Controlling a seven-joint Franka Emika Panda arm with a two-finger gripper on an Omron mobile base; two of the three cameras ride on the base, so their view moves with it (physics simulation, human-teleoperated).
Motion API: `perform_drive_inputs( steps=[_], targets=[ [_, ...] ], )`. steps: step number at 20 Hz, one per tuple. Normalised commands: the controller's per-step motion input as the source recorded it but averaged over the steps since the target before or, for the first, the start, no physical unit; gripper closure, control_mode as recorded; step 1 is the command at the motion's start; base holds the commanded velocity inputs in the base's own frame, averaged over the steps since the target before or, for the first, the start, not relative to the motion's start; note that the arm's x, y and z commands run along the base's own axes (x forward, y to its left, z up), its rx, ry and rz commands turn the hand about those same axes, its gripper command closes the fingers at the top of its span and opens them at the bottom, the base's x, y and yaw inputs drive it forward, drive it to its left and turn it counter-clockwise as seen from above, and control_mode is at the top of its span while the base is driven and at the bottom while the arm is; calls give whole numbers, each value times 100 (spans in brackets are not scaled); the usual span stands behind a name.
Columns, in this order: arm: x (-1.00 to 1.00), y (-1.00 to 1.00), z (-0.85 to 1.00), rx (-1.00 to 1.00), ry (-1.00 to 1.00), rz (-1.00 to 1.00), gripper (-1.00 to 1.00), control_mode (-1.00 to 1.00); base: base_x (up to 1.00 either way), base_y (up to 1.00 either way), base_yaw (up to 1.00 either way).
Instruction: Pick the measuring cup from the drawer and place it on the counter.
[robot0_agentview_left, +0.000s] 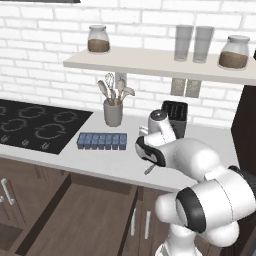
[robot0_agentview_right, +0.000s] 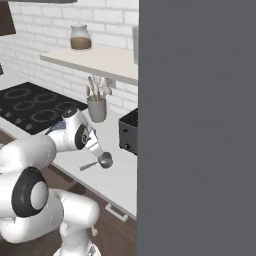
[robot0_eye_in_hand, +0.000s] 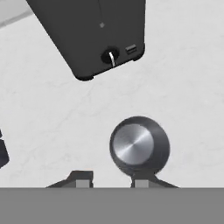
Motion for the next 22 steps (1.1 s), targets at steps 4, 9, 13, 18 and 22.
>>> perform_drive_inputs(
  steps=[4,9,13,18,22],
  targets=[
    [-40,-10,21,0,-10,0,-100,-100,0,0,0],
    [-75,0,48,0,-18,0,-100,-100,0,0,0],
    [-94,9,49,0,-20,0,-100,-100,0,0,0],
    [-76,33,60,0,-11,2,-100,-100,0,0,0],
    [-42,63,56,-2,-5,3,-100,-100,0,0,0]
  ],
)
